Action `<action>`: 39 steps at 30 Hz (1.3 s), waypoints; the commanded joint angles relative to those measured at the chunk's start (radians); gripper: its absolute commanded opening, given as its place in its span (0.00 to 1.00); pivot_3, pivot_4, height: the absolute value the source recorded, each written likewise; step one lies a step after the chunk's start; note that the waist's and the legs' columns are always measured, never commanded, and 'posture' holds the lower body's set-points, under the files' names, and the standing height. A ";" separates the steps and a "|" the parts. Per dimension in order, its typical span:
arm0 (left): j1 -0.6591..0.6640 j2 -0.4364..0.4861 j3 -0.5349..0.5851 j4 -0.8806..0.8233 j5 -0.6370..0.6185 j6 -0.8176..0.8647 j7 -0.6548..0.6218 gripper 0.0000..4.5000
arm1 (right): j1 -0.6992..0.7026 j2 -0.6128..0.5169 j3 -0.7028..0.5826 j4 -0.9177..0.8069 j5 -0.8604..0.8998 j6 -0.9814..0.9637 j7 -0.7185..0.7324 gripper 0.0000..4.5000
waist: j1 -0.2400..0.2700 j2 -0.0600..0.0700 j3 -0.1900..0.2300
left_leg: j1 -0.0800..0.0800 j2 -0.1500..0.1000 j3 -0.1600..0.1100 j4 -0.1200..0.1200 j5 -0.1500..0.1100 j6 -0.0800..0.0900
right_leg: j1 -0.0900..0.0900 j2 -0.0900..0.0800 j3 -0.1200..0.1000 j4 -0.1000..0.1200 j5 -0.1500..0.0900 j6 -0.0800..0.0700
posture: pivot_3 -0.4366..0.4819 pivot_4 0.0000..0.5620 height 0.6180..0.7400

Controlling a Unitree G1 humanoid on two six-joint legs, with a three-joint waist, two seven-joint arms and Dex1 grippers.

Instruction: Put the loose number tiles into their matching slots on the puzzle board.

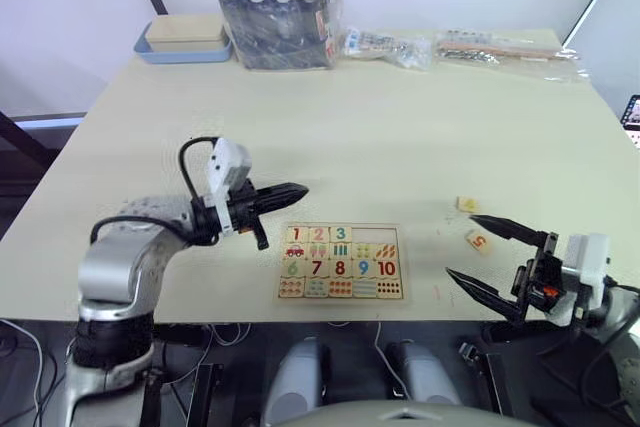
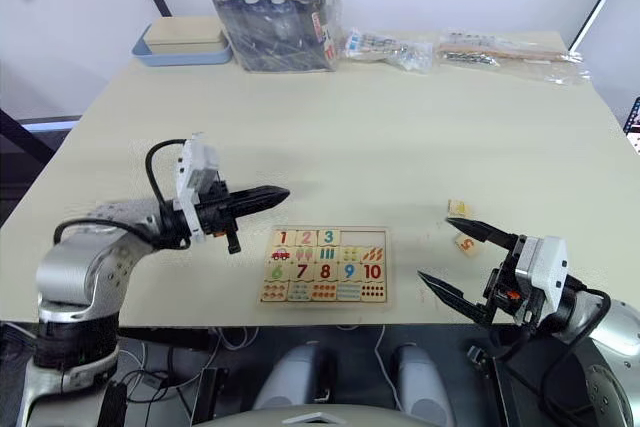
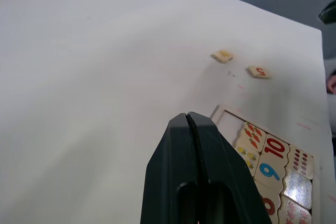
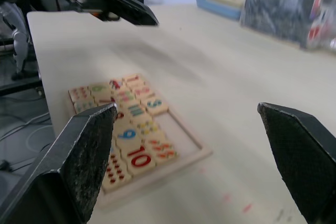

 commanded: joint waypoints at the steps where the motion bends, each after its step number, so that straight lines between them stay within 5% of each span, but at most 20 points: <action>1: 0.122 -0.017 0.110 -0.031 -0.011 -0.133 0.046 0.01 | 0.037 -0.007 -0.061 0.019 0.069 0.032 0.008 1.00 | 0.001 0.000 0.000 | 0.000 0.000 0.000 0.000 0.000 0.000 | 0.000 0.000 0.000 0.000 0.000 0.000 | 0.48 0.27 1.00; 8: 0.332 -0.068 0.209 -0.029 -0.085 -0.267 0.049 0.01 | 0.105 -0.010 -0.185 0.183 0.052 -0.067 0.114 1.00 | 0.002 -0.001 -0.001 | 0.000 -0.001 0.000 -0.001 0.000 0.000 | 0.000 -0.009 -0.002 -0.002 0.000 -0.001 | 0.48 0.27 1.00; 15: 0.535 -0.075 0.288 0.058 -0.089 -0.418 0.008 0.76 | 0.075 -0.043 -0.261 0.353 0.052 -0.106 0.200 1.00 | -0.001 0.000 -0.002 | 0.001 0.000 0.001 -0.004 0.000 0.000 | 0.000 -0.010 -0.003 -0.003 -0.002 -0.003 | 0.48 0.27 1.00; 19: 0.585 -0.085 0.277 0.048 -0.096 -0.440 0.030 0.99 | 0.041 -0.068 -0.271 0.437 0.039 -0.120 0.231 1.00 | 0.002 0.000 -0.002 | 0.001 -0.001 0.001 -0.004 0.000 0.000 | 0.000 -0.011 -0.003 -0.004 -0.002 -0.003 | 0.48 0.27 1.00; 34: 0.604 -0.084 0.261 0.085 -0.104 -0.483 0.064 0.99 | -0.080 -0.071 -0.199 0.386 0.045 -0.028 0.190 1.00 | 0.000 0.001 -0.003 | 0.001 -0.001 0.001 -0.005 0.000 0.000 | 0.000 -0.014 -0.007 -0.004 -0.002 -0.003 | 0.48 0.27 1.00; 39: 0.628 -0.068 0.261 -0.021 -0.097 -0.454 0.129 0.99 | -0.154 -0.077 -0.184 0.392 0.062 0.031 0.164 1.00 | 0.002 0.001 -0.003 | 0.000 0.000 0.001 -0.006 0.000 0.000 | 0.000 -0.016 -0.010 -0.005 -0.002 -0.003 | 0.48 0.27 1.00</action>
